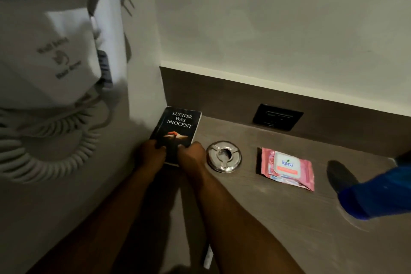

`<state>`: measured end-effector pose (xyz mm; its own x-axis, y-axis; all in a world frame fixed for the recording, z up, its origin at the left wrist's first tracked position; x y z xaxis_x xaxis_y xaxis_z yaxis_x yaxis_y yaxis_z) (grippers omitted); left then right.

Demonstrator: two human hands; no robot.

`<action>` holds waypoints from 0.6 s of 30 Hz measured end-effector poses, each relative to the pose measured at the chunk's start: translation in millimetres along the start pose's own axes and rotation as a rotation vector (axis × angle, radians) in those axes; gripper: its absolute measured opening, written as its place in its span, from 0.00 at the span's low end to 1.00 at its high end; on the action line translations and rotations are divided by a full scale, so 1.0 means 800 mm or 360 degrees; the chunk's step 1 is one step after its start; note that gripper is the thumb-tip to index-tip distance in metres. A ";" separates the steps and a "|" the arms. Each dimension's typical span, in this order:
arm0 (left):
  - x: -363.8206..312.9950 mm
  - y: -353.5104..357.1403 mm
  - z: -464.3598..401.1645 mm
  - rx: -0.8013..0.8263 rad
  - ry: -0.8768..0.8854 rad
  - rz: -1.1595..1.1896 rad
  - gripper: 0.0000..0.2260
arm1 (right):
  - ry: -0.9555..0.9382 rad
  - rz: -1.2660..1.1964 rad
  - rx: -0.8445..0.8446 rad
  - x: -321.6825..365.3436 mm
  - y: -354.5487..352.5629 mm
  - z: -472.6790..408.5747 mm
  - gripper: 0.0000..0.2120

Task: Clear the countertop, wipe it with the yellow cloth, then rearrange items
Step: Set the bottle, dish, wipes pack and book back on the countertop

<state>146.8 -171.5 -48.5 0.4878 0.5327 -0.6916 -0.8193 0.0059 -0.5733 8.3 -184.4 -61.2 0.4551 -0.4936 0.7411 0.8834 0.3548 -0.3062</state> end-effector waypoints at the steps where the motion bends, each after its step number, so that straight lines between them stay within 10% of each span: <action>1: 0.001 0.001 -0.001 -0.0002 0.0011 0.0012 0.13 | 0.0032 -0.0089 -0.0034 0.001 0.002 -0.005 0.21; 12: 0.018 -0.006 -0.005 -0.0079 0.0015 -0.0038 0.14 | 0.0239 -0.0446 -0.0129 -0.003 0.004 -0.029 0.20; 18: 0.024 -0.011 0.007 -0.0202 0.0036 -0.0022 0.13 | -0.0163 -0.0618 -0.0094 0.017 0.005 0.000 0.08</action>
<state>161.7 -156.6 -54.9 0.5065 0.5143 -0.6921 -0.7683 -0.0951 -0.6330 18.3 -190.0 -52.5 0.0753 -0.4994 0.8631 0.9937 0.1096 -0.0233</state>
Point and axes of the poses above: each hand's wrist, its own z-axis away from the middle knuckle, its own y-axis out of the palm, x = y × z, the point moved 6 cm from there along -z, towards the middle knuckle, and after that the axes turned 13 degrees about x, right-handed, at the moved point
